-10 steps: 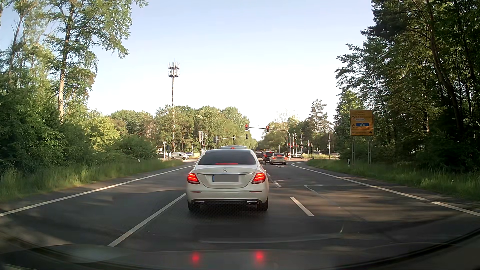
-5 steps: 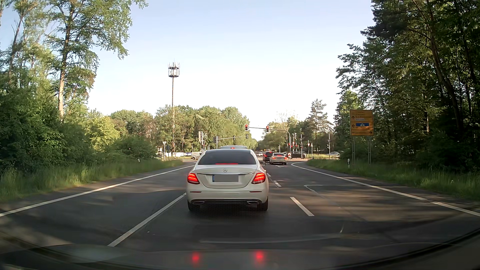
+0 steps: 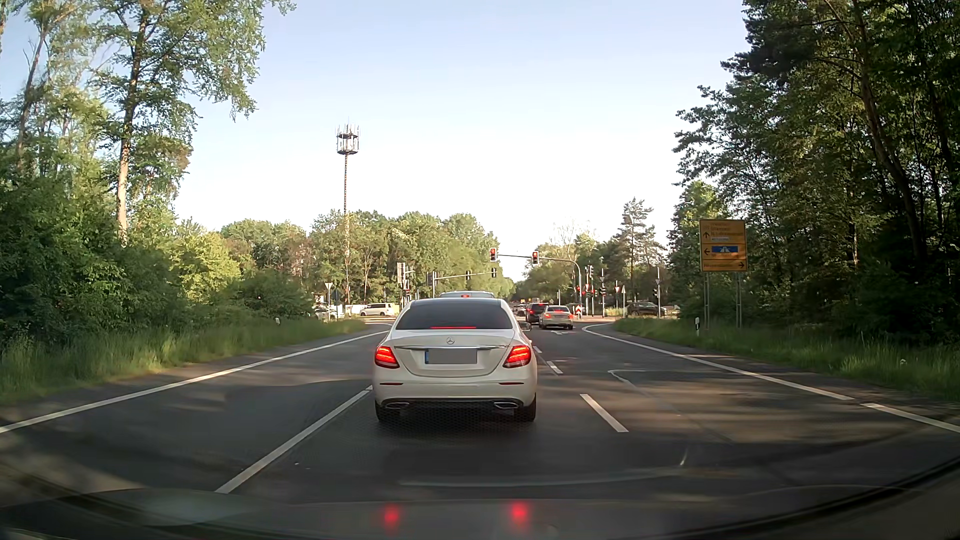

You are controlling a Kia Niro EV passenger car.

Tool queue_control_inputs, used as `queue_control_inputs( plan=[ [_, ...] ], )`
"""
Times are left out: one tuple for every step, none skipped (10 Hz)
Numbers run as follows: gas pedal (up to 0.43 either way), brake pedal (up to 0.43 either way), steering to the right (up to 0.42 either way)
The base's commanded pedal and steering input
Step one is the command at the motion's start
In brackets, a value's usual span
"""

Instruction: Follow the waypoints while adhering to traffic rules and regulations

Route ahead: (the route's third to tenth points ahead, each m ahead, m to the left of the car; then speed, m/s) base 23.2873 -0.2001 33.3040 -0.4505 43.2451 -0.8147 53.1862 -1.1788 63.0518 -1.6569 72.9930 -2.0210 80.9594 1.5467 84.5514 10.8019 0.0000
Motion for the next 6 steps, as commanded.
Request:
queue_control_inputs(
  plan=[
    [0.0,0.0,-0.004],
    [0.0,0.0,-0.005],
    [0.0,0.0,-0.004],
    [0.0,0.0,-0.004],
    [0.0,0.0,-0.004],
    [0.0,0.0,-0.004]
  ],
)
